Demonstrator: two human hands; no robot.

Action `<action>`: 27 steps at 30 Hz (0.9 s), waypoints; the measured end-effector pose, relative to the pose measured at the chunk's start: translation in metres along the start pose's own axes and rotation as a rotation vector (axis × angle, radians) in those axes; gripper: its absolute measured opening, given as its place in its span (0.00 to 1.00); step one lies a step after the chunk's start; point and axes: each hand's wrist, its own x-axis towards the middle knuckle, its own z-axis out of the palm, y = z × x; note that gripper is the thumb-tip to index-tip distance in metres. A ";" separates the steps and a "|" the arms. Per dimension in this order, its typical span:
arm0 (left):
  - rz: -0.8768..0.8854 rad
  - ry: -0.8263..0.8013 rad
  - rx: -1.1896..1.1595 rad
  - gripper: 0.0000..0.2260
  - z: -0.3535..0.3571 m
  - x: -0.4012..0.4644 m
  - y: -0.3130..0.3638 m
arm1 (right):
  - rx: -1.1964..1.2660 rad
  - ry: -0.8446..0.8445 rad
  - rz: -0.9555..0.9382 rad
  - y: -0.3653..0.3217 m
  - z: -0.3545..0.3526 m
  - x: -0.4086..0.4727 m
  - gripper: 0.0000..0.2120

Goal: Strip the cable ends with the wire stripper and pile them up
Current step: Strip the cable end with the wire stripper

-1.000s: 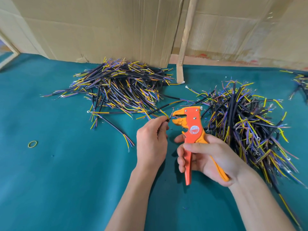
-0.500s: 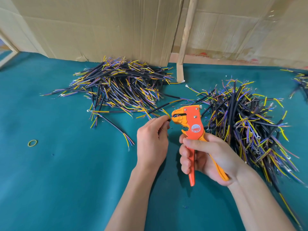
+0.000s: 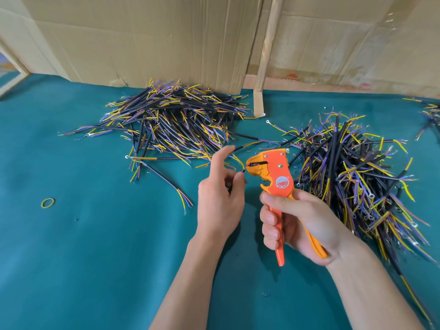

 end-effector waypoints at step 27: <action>-0.055 0.065 -0.031 0.08 0.005 0.003 0.002 | -0.013 0.038 0.012 0.003 0.001 0.001 0.09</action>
